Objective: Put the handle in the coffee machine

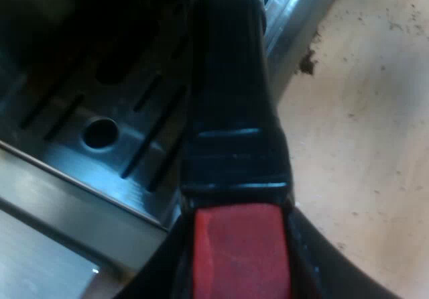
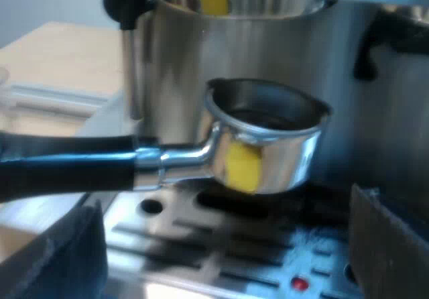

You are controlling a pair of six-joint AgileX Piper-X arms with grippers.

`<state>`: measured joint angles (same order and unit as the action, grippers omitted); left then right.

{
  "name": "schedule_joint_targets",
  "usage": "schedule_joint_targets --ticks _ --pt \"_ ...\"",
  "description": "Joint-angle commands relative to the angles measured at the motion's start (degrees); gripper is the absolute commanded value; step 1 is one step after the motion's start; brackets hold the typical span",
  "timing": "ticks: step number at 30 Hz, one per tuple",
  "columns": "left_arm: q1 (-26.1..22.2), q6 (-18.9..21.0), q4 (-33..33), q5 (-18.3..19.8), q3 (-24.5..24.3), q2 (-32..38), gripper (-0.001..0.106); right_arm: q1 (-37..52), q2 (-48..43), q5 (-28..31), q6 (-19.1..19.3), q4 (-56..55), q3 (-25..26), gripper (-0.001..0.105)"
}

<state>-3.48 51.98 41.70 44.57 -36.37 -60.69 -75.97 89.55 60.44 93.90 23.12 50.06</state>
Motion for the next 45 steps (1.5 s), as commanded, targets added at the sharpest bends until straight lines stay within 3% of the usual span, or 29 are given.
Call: schedule_joint_targets --ticks 1,7,19,23,27,36,45 --pt "-0.1 0.5 -2.7 3.0 -0.9 -0.3 0.0 0.2 2.0 0.6 5.2 8.8 0.1 0.075" --pt "-0.1 0.5 -4.6 3.0 -0.9 -1.4 0.0 0.7 5.7 0.4 12.9 19.5 0.1 0.075" --pt "-0.1 0.8 -6.6 3.0 -1.6 -3.4 0.0 2.7 6.8 0.2 13.0 21.7 0.1 0.075" --pt "-1.3 5.2 -10.6 2.9 -1.7 -3.9 0.0 2.7 6.8 0.2 13.0 21.7 0.1 0.075" --pt "-2.4 5.2 -11.6 2.9 -1.9 -3.9 0.0 2.7 6.8 0.0 13.0 21.7 0.1 0.075" --pt "-2.4 5.2 -11.6 4.2 -2.1 -3.9 0.0 2.7 6.8 0.0 13.0 21.7 0.1 0.075" --pt "-2.4 5.9 -9.9 4.5 -5.8 -3.9 0.0 2.7 6.8 0.0 13.0 21.7 0.1 0.075"
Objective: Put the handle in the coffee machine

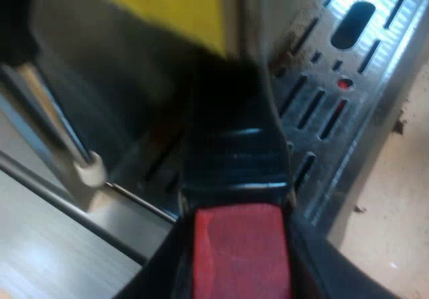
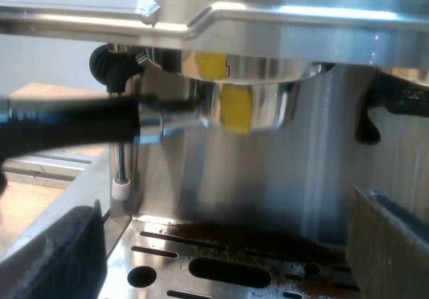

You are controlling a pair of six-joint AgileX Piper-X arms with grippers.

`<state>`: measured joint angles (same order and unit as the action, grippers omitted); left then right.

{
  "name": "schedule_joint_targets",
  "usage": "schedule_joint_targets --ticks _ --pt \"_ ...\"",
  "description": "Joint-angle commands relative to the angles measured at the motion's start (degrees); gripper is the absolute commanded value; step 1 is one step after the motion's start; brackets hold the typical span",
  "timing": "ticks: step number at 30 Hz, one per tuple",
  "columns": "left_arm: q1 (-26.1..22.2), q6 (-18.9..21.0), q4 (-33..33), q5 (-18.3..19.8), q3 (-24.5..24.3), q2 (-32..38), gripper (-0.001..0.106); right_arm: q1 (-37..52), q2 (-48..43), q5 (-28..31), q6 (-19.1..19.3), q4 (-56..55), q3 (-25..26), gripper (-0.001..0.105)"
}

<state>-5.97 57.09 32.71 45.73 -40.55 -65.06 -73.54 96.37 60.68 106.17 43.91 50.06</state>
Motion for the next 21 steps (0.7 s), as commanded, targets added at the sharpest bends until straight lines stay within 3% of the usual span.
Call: schedule_joint_targets --ticks 1,21 --pt "0.1 0.8 -0.6 3.6 -1.9 0.5 0.0 0.2 0.0 -0.2 0.7 0.9 0.1 0.075" --pt "-0.1 -0.6 3.1 5.6 -2.4 2.1 0.0 0.0 0.0 -0.4 0.6 0.9 0.1 0.075"
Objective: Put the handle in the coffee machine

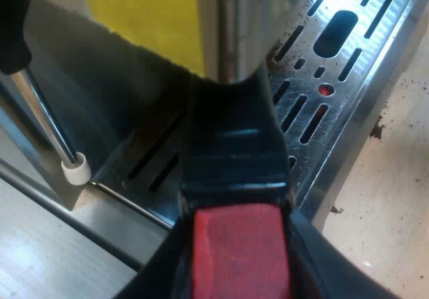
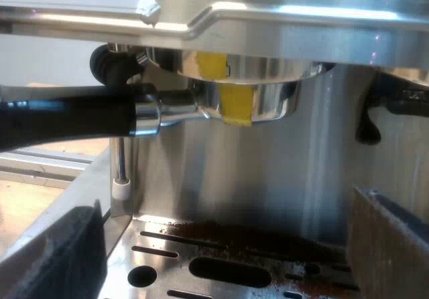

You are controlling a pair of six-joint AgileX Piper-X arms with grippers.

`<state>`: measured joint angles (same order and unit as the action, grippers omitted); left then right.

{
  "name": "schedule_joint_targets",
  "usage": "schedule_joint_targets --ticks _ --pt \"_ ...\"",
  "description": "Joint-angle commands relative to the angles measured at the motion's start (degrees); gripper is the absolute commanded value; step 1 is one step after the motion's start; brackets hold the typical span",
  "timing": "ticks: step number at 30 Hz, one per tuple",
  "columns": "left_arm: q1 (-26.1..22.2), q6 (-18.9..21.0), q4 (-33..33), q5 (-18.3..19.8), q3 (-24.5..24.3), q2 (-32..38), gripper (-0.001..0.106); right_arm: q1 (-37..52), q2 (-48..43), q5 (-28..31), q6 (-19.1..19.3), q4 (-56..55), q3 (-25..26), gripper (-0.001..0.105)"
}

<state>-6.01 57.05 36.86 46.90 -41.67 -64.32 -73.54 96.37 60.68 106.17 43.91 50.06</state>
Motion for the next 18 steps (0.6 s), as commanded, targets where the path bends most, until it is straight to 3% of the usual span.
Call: schedule_joint_targets --ticks 1,18 --pt "-0.2 -0.6 -1.1 4.5 -1.3 1.5 0.0 0.0 0.0 -0.4 0.6 0.9 0.1 0.075" --pt "-2.9 -0.7 -0.7 7.9 -1.3 2.2 0.0 0.0 0.0 -0.4 0.4 0.9 0.1 0.075"
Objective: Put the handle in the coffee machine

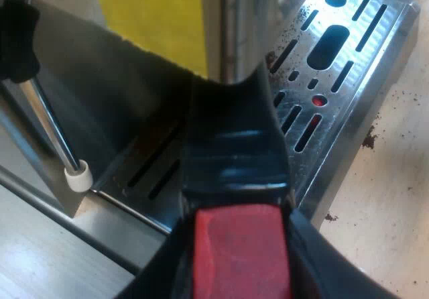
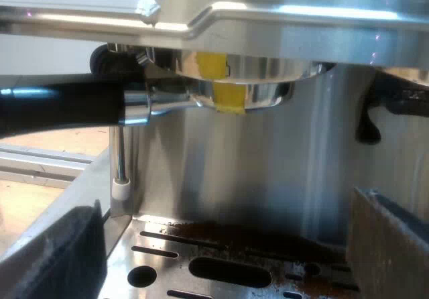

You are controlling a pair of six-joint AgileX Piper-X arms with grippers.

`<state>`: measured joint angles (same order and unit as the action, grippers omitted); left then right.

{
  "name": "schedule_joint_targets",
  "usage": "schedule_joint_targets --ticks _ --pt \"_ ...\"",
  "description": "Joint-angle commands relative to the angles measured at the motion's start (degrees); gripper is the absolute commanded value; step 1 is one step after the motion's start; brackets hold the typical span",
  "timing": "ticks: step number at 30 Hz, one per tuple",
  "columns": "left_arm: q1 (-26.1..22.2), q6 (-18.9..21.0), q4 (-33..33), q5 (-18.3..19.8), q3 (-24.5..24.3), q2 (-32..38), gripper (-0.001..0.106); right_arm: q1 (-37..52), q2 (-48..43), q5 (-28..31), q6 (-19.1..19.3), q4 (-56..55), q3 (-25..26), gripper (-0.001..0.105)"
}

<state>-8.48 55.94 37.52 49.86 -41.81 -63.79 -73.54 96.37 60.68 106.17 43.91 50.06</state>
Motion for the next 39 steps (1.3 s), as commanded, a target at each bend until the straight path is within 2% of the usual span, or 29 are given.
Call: schedule_joint_targets --ticks 1,3,6,9,11,12,14,16,19,23,30,35,39 --pt "-0.4 0.4 -1.4 5.0 -1.2 1.7 0.0 0.0 0.0 -0.4 0.4 0.9 0.1 0.075" --pt "-0.4 0.5 -1.2 5.4 -1.2 1.7 0.0 0.4 0.0 -0.9 0.4 0.8 0.1 0.075" --pt "-0.4 0.5 -0.5 6.5 -1.2 1.7 0.0 1.8 0.0 -4.7 0.4 0.8 0.1 0.075" --pt "-0.4 0.5 -0.1 6.5 -1.2 1.7 0.0 4.4 0.2 -8.7 0.5 0.8 0.1 0.064" --pt "-0.4 0.5 -0.1 6.5 -1.2 1.7 0.0 6.4 0.9 -11.3 0.5 0.8 0.1 0.052" --pt "-0.4 0.5 -0.1 6.5 -1.2 1.7 0.0 6.8 1.1 -12.2 0.5 0.8 0.1 0.05" --pt "-0.4 0.5 -0.1 6.5 -1.2 1.7 0.0 8.7 2.4 -19.7 0.5 0.8 0.1 0.045" --pt "-0.4 0.5 -0.1 6.5 -1.2 1.7 0.0 9.6 3.7 -22.5 0.5 1.0 0.2 0.044" --pt "-0.4 0.5 -0.1 6.2 -1.2 1.7 0.0 10.7 5.9 -21.0 0.5 1.5 1.0 0.04" --pt "-0.4 0.5 -0.1 6.2 -1.2 1.7 0.0 11.6 10.0 -20.4 0.5 6.6 3.5 0.021" --pt "-0.4 0.5 -0.1 6.2 -1.2 1.7 0.0 12.2 16.2 -12.0 0.5 9.5 10.3 0.023" --pt "-0.4 0.5 -0.1 6.2 -1.2 1.7 0.0 12.2 20.8 -7.0 0.5 10.9 16.2 0.019" --pt "-0.4 0.5 -0.1 5.8 -1.2 1.7 0.0 12.6 23.0 -3.8 0.5 14.4 18.1 0.019"
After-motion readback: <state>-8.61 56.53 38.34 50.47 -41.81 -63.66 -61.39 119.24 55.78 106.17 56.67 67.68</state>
